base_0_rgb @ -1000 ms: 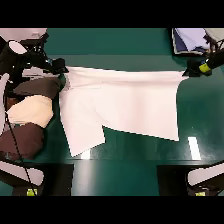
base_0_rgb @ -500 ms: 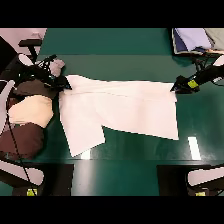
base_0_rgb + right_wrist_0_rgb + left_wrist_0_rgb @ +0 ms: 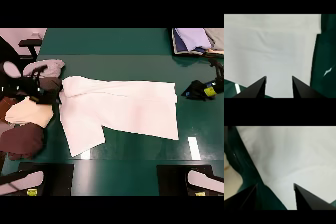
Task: Fold the shirts.
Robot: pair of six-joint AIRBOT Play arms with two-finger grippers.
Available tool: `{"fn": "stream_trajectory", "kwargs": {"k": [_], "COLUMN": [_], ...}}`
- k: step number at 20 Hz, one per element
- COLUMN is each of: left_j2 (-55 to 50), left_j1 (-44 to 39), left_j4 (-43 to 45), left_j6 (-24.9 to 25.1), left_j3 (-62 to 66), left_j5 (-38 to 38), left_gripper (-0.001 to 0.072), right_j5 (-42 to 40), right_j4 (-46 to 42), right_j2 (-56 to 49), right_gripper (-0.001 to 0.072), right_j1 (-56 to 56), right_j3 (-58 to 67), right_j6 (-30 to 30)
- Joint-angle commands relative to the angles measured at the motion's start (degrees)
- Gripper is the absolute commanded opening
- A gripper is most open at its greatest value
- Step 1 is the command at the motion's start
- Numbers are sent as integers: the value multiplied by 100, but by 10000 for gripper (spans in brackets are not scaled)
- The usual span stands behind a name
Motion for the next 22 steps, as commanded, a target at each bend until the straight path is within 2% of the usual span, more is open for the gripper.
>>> {"fn": "stream_trajectory", "kwargs": {"k": [1, 4, 9, 14, 16, 17, 20, 22], "left_j2": [1062, 1224, 1224, 1224, 1224, 1226, 1226, 1226], "left_j1": [4, 7, -74, -629, -629, -629, -629, -629], "left_j4": [-153, -498, -1351, -1364, -1349, -1351, -1351, -1355], "left_j6": [-153, -151, 63, -50, -85, -87, -87, -85], "left_j3": [-1646, -2409, -2811, -2951, -2905, -2850, -2566, -2369], "left_j5": [234, 518, 1259, 1453, 1379, 1344, 1224, 1189], "left_gripper": [541, 541, 540, 528, 88, 28, 27, 27], "right_j5": [-173, -190, -153, -37, 149, 251, 402, 302], "right_j4": [66, 68, 66, 37, 0, 9, -103, -393], "right_j2": [741, 938, 933, 933, 931, 935, 933, 898], "right_gripper": [381, 380, 380, 380, 380, 380, 393, 573], "right_j1": [-166, -160, -142, -146, -264, -398, -1016, -1368], "right_j3": [-776, -990, -986, -988, -999, -1060, -1770, -2459], "right_j6": [-31, -70, -101, -120, -256, -256, -256, -256]}}
